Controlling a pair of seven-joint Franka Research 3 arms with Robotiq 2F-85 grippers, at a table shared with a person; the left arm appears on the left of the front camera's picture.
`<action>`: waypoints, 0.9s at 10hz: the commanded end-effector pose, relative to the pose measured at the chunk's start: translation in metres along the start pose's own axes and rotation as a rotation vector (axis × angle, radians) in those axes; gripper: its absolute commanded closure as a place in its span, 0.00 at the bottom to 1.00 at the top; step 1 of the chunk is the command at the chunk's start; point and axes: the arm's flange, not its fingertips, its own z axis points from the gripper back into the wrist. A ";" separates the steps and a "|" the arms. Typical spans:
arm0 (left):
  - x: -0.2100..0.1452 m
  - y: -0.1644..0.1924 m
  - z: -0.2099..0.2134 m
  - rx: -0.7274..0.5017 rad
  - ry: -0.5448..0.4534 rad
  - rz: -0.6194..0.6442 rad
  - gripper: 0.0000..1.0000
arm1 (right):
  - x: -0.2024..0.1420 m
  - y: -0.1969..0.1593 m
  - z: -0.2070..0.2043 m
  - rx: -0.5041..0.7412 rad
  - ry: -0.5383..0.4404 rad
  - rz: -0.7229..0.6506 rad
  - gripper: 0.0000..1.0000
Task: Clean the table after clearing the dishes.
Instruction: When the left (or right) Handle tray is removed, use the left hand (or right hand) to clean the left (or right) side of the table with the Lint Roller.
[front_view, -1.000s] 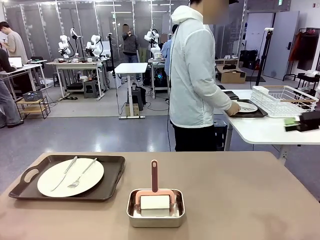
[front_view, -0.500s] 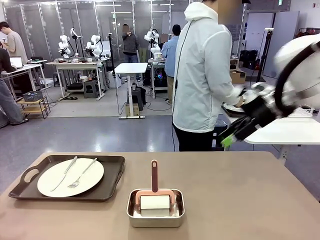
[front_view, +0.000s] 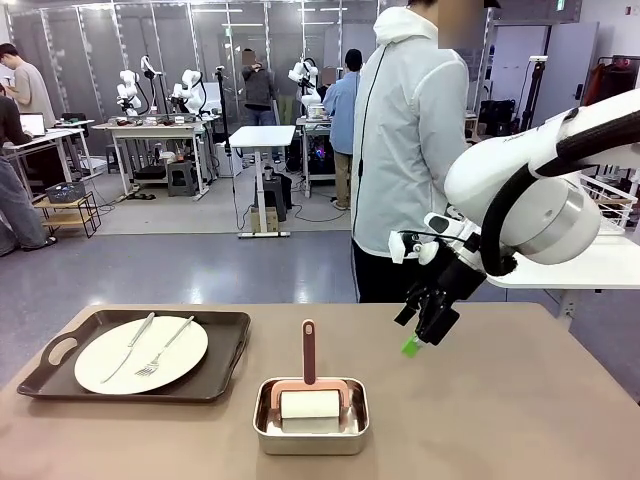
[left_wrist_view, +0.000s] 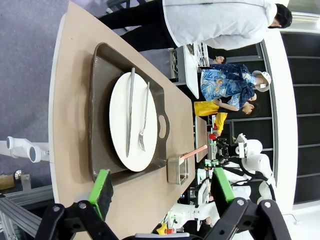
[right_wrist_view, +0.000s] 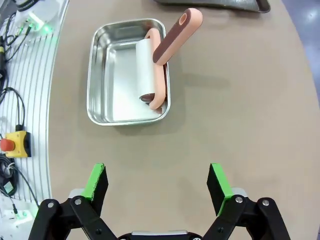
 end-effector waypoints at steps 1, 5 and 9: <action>-0.002 -0.002 0.002 0.004 0.001 -0.008 0.00 | 0.000 -0.002 0.012 0.030 -0.039 -0.028 0.00; -0.002 -0.002 0.002 0.004 0.001 -0.008 0.00 | 0.000 -0.002 0.012 0.030 -0.039 -0.028 0.00; -0.002 -0.002 0.002 0.004 0.001 -0.008 0.00 | 0.044 -0.034 -0.010 0.153 -0.015 0.007 0.00</action>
